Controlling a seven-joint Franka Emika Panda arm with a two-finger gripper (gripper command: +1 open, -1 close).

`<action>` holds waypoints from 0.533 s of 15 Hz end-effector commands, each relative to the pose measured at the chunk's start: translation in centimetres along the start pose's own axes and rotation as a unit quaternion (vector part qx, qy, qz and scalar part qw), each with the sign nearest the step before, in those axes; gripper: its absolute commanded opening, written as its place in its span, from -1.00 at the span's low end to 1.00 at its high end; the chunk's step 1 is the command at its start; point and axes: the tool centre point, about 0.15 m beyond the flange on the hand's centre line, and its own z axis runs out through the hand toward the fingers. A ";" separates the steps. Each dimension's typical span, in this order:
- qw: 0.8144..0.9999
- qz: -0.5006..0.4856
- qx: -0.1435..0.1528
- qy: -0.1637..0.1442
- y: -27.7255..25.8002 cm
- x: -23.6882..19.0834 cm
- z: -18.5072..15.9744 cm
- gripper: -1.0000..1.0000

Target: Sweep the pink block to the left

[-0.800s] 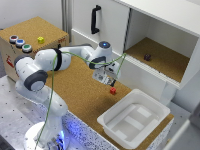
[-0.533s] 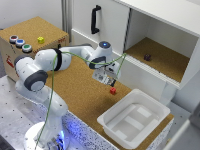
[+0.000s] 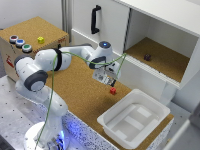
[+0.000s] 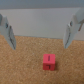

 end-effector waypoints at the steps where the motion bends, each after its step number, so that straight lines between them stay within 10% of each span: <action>1: 0.997 0.052 -0.053 -0.016 5.1 1.5 2.4 1.00; 6: 0.996 0.049 -0.038 -0.063 7.2 2.5 5.4 1.00; 7: 0.996 0.047 -0.045 -0.065 6.9 2.6 6.3 -1.00; 8: 0.996 0.037 -0.043 -0.065 6.6 2.7 7.2 -1.00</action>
